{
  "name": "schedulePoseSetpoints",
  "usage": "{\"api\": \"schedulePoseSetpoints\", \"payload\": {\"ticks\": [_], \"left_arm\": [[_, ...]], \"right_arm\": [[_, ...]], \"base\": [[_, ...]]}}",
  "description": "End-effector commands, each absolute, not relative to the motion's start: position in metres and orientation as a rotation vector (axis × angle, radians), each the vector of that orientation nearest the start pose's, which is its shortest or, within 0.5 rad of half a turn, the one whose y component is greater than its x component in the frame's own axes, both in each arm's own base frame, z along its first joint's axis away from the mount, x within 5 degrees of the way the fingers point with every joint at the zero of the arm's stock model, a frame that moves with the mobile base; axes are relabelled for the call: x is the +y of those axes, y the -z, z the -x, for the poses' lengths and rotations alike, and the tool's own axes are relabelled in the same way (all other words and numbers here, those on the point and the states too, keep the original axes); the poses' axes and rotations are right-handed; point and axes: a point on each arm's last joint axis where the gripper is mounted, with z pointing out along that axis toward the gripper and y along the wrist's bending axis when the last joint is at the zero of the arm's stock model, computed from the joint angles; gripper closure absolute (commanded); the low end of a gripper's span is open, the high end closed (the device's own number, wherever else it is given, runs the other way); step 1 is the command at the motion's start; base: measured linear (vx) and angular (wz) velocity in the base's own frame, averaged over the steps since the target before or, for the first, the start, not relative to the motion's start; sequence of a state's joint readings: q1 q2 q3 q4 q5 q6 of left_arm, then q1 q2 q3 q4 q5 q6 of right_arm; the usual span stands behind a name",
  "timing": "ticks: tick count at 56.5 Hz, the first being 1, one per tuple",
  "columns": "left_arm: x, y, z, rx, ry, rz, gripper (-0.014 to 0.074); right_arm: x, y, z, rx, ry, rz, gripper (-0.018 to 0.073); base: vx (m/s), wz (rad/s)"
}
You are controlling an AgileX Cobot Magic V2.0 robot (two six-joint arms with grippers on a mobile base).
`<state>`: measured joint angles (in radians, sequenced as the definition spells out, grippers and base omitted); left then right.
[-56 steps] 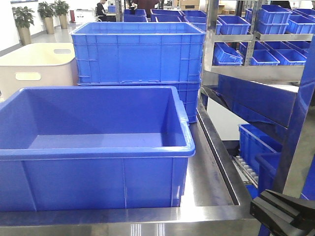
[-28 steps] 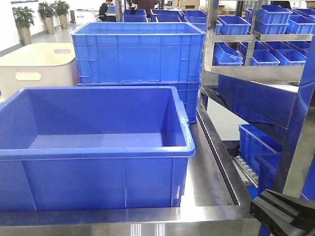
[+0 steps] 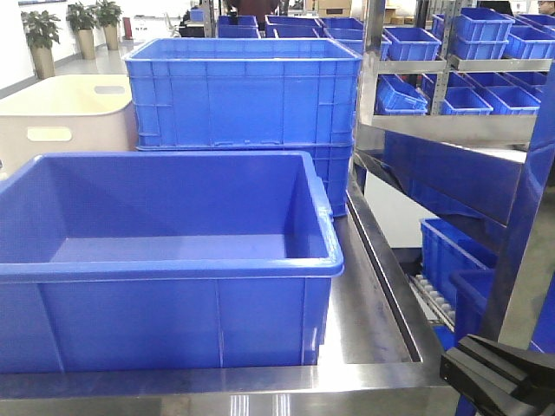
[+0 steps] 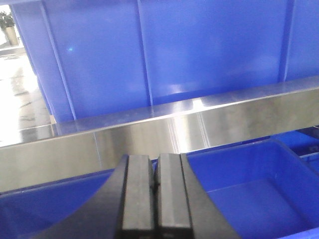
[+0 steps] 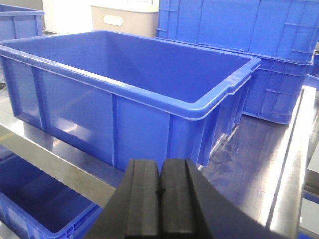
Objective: Pick red and yellow blocks into blue bin
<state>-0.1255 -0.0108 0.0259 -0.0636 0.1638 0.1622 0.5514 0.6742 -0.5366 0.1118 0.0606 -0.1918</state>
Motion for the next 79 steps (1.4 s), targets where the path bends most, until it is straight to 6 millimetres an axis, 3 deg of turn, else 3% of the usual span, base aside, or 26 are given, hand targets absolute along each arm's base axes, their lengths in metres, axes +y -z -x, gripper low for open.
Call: {"api": "schedulePoseSetpoints", "payload": {"ticks": [1,32,37,41,54,60,68,79], "left_arm": [[-0.008,-0.205,-0.056,1.549,0.037,-0.169,0.0603],[-0.008,-0.205,-0.056,1.549,0.037,-0.169,0.0603],[-0.008,-0.205,-0.056,1.549,0.037,-0.169,0.0603],[-0.008,-0.205,-0.056,1.549,0.037,-0.169,0.0603],[-0.008,-0.205,-0.056,1.549,0.037,-0.169,0.0603],[-0.008,-0.205,-0.056,1.549,0.037,-0.169,0.0603],[-0.008,-0.205,-0.056,1.549,0.037,-0.169,0.0603],[-0.008,-0.205,-0.055,1.547,0.037,-0.169,0.0603]], "right_arm": [[0.075,-0.347,-0.124,1.501,-0.359,0.492,0.0569],[0.075,-0.347,-0.124,1.498,-0.359,0.491,0.0569],[0.074,-0.34,-0.122,1.502,-0.351,0.498,0.0569],[0.069,-0.327,-0.118,1.513,-0.31,0.519,0.0569],[0.031,-0.241,-0.087,1.614,-0.179,0.364,0.0569],[0.016,-0.212,-0.071,1.584,-0.106,0.253,0.0569],[0.008,-0.201,-0.055,1.497,-0.041,0.167,0.0569],[0.007,-0.199,-0.056,1.517,-0.024,0.158,0.0569]], "base": [[0.0,0.0],[0.0,0.0],[0.0,0.0],[0.0,0.0],[0.0,0.0],[0.0,0.0],[0.0,0.0],[0.0,0.0]]}}
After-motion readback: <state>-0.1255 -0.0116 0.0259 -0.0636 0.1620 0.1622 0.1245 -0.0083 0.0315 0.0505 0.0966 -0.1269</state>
